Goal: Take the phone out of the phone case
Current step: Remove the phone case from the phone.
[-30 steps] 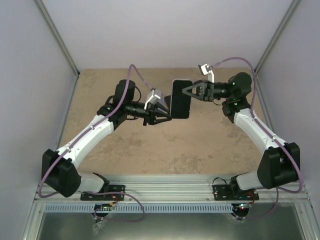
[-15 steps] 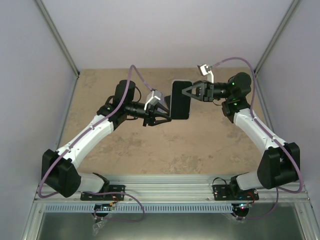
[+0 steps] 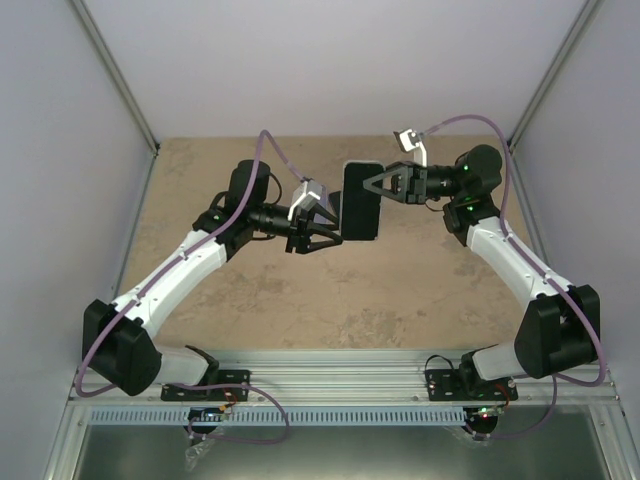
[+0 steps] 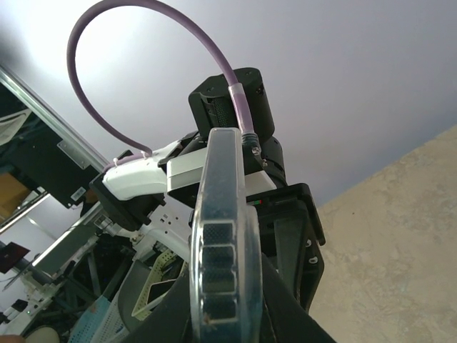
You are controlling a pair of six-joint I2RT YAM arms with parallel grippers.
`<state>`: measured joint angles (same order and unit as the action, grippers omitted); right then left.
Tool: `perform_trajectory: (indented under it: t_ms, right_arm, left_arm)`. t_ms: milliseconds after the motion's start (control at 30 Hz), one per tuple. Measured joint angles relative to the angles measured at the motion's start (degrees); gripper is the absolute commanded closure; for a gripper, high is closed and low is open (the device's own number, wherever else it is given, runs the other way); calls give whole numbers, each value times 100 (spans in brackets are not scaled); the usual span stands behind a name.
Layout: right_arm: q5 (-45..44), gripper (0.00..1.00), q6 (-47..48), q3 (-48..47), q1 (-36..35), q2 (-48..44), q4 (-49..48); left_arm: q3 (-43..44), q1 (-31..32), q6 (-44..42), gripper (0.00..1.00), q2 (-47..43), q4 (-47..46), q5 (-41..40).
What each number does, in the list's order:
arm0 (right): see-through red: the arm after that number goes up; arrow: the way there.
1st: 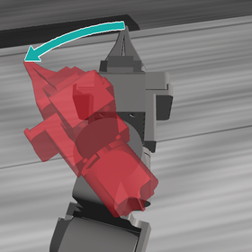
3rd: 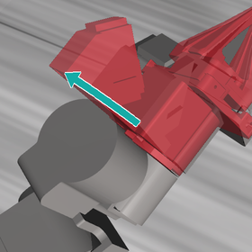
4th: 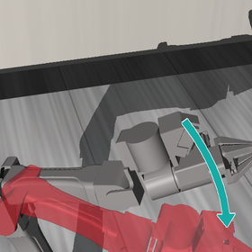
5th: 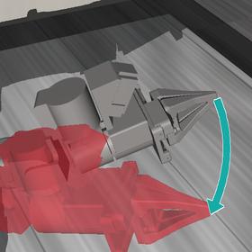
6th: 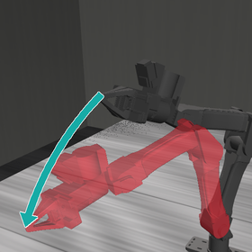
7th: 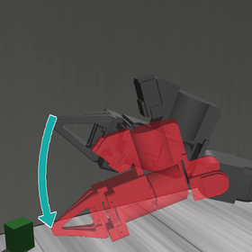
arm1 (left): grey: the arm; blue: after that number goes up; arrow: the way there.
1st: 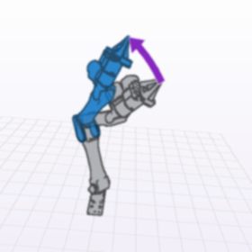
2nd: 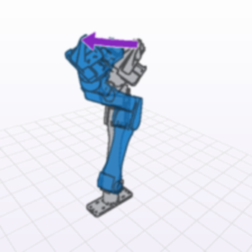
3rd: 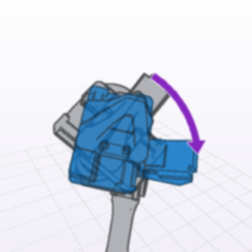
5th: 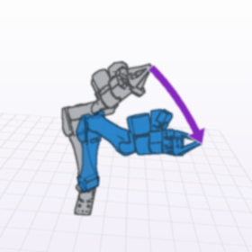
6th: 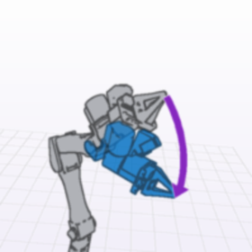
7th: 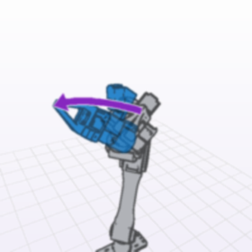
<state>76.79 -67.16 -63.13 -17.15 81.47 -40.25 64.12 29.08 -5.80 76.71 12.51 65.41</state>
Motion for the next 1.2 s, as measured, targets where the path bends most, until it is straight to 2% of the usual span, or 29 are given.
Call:
perform_trajectory:
  t_ms: [133,333,433,533,667,800,1200]
  right_arm:
    - [2,99,2,0,-2,-2,0]
    - [35,100,9,0,-7,-2,31]
    - [63,100,11,0,-9,-11,70]
    - [68,100,17,0,-9,-17,111]
    - [57,100,48,0,-9,-20,136]
    - [24,99,90,0,-2,-20,140]
    - [-92,99,114,2,31,-20,48]
  left_arm:
    - [0,0,-2,55,0,2,4]
    - [0,0,-61,48,0,50,17]
    - [0,-7,-87,48,0,122,31]
    - [0,-15,-94,53,-2,153,48]
    - [-2,-17,-101,64,-4,173,55]
    - [-39,-15,-76,70,-42,155,24]
    - [-195,-9,317,80,-72,-234,-170]
